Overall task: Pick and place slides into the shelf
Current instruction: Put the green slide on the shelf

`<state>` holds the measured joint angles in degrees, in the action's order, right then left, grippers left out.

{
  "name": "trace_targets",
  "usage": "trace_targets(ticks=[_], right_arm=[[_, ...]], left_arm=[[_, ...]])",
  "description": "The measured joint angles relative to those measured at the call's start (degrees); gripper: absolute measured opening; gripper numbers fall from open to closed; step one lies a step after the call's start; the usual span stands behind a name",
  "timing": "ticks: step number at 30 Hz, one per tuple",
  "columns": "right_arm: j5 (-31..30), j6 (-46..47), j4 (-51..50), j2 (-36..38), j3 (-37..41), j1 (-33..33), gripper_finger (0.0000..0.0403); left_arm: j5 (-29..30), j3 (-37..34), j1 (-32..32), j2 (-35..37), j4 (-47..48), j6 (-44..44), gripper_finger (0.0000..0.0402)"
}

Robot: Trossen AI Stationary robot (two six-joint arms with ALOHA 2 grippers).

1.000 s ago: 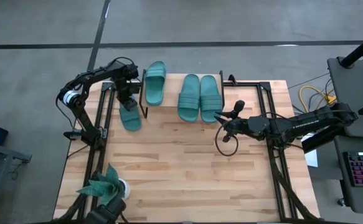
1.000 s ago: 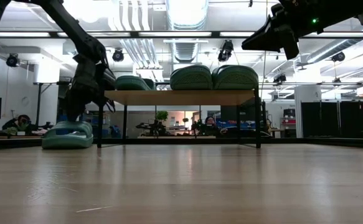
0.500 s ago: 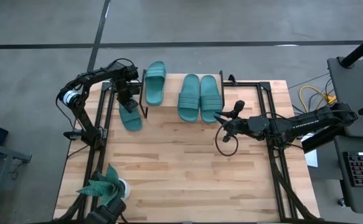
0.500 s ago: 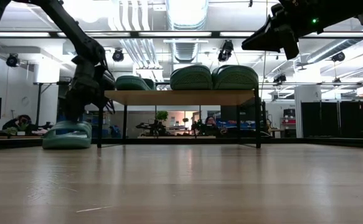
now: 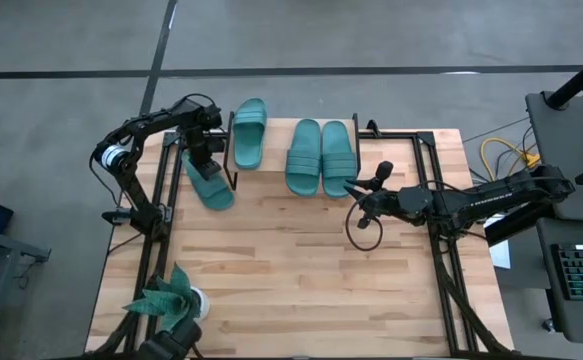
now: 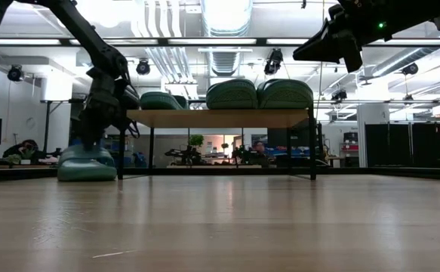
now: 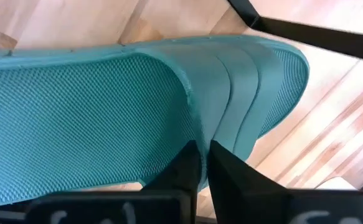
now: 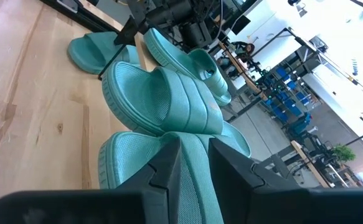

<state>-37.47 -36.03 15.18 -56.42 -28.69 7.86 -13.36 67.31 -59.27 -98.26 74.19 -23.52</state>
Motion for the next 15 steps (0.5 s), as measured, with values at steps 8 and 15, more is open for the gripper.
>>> trace_targets(ticks=[8, 15], right_arm=[[0.0, 0.0, 0.0, 0.0, 0.0, 0.0, 0.0079], [0.0, 0.0, 0.0, 0.0, 0.0, 0.0, 0.0073]], left_arm=[[4.15, 1.45, 0.07, 0.34, 8.8, 0.46, 0.0002], [6.27, 3.46, 0.07, 2.36, 12.46, 0.67, 0.0001]])
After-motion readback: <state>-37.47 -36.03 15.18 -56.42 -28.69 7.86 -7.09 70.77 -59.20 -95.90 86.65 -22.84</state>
